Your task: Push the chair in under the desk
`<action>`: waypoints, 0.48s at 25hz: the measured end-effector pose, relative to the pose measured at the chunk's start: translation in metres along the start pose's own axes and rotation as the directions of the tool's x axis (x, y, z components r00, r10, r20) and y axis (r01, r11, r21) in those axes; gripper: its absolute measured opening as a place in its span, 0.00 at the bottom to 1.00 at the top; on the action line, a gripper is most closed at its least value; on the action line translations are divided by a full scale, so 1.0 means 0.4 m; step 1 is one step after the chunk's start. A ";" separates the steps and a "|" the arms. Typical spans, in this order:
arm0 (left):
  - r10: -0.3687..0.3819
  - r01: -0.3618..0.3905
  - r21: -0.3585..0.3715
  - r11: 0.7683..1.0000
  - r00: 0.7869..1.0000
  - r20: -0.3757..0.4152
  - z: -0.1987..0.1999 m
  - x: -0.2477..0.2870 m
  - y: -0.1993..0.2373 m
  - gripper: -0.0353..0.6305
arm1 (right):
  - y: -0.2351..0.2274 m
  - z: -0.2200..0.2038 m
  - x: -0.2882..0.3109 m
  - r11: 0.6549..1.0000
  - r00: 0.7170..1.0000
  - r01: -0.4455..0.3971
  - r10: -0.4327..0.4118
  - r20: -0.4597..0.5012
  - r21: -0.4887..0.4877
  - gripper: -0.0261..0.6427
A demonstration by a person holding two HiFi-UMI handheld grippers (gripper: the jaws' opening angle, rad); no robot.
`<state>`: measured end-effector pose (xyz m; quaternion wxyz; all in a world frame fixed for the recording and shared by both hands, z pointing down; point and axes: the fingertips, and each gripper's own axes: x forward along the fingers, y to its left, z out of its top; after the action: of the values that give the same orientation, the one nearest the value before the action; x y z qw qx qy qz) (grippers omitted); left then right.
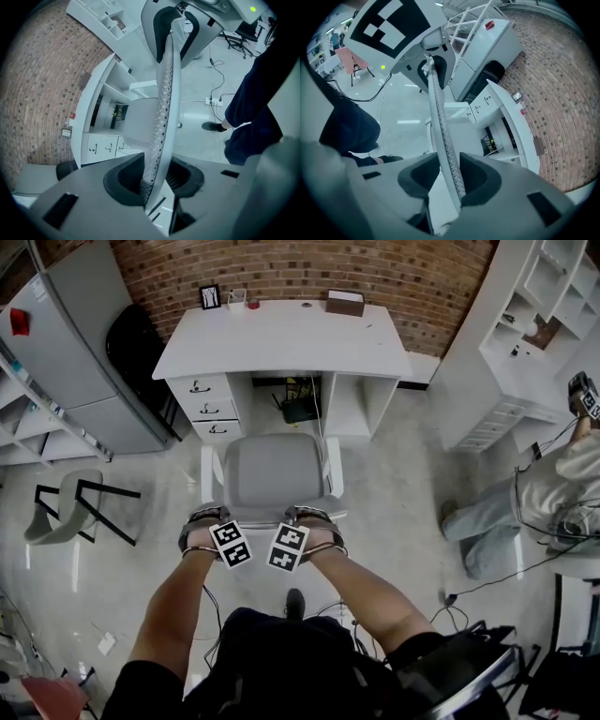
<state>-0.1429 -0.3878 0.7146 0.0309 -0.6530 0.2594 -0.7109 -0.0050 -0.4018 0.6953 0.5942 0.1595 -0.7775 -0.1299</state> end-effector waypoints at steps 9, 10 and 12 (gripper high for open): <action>-0.013 0.013 0.005 1.000 1.000 -0.023 -0.008 0.014 0.013 0.23 | -0.007 0.006 0.006 0.999 1.000 0.011 -0.010 0.015 -0.038 0.23; -0.011 0.011 0.006 1.000 1.000 -0.023 -0.010 0.014 0.014 0.23 | -0.006 0.009 0.006 0.999 1.000 0.010 -0.009 0.015 -0.038 0.23; 0.003 -0.003 0.011 1.000 1.000 -0.018 -0.008 0.017 0.023 0.23 | -0.012 0.011 0.009 0.999 1.000 0.010 -0.009 0.016 -0.039 0.23</action>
<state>-0.1496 -0.3974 0.7170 0.0333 -0.6459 0.2570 -0.7181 -0.0097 -0.4077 0.6956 0.5904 0.1505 -0.7788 -0.1491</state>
